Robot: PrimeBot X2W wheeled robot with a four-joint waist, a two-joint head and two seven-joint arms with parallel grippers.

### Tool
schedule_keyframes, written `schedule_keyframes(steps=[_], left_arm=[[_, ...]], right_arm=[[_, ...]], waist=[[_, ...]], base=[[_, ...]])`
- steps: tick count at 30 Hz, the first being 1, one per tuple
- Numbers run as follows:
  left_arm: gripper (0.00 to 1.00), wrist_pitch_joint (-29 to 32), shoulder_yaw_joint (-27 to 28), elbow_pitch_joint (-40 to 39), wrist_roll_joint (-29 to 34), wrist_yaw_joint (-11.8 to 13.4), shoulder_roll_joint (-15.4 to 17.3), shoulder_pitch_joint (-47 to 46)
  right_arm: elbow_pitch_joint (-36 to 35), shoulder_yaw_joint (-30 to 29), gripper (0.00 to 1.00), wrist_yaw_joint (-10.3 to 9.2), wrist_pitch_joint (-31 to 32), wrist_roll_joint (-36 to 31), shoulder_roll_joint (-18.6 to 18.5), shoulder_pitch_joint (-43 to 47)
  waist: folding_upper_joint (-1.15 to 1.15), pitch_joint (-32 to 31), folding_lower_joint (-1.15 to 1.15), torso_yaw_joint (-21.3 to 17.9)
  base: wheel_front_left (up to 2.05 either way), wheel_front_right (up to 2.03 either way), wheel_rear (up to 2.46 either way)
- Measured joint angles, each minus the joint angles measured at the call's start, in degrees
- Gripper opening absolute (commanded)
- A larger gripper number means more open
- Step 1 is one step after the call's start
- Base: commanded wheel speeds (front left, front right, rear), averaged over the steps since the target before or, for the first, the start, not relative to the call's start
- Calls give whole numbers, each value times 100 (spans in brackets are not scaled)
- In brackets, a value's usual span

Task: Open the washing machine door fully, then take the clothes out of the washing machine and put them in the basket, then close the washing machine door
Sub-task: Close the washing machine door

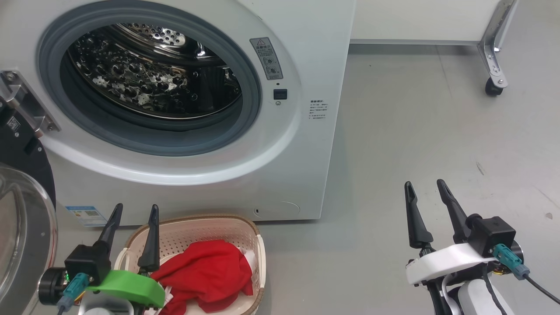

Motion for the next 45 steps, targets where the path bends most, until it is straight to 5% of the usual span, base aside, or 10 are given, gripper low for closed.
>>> schedule_keyframes(steps=[45], left_arm=[[100, 0, -98, -127, -31, 24, -5, 92]], right_arm=[[29, 29, 100, 43, 0, 0, 1, -1]], waist=[[0, 58, 0, 35]], base=[[-94, 94, 0]])
